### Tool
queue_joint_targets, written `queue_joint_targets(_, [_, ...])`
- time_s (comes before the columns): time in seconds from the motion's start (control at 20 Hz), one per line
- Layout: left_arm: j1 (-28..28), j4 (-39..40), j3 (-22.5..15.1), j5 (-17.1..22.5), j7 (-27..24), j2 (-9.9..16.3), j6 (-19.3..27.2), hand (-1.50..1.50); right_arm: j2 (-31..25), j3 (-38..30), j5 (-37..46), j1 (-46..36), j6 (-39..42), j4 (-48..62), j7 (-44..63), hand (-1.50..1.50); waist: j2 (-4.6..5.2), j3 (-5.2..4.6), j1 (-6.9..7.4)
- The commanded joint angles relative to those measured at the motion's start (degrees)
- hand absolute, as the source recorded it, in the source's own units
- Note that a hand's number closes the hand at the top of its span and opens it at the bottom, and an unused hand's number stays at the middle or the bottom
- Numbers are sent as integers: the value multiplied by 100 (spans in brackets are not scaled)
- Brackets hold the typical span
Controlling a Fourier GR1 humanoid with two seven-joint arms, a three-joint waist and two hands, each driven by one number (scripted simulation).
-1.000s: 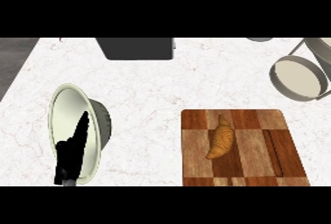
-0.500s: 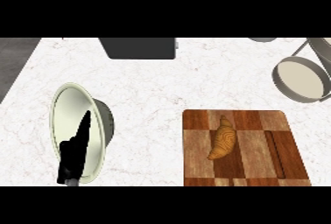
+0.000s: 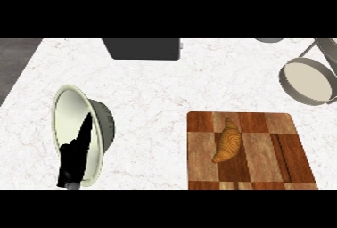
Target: Pick the cupcake from the cutting board and place it in the tiered basket
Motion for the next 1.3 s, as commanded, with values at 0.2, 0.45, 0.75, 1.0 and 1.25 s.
queue_joint_targets(0.2, [42,177,127,-19,34,-89,-124,0,-57,85,-64,-262,-887,1805,-605,150,22,-18,-19])
queue_joint_targets(0.45, [1,107,-62,-245,97,-334,26,0,-295,44,98,-694,-1677,3356,-967,150,42,-16,34])
queue_joint_targets(0.75, [-210,40,85,-236,430,-213,-135,0,-208,-60,100,-985,-2654,4629,-1197,150,52,-12,50])
queue_joint_targets(1.0, [175,140,309,-83,-40,-5,-406,0,26,-835,-776,-653,-3456,4617,-1724,150,42,-5,11])
queue_joint_targets(1.25, [258,-123,164,-209,112,-155,-261,0,218,-1262,-1382,-935,-4062,4929,-2273,-150,43,-3,71])
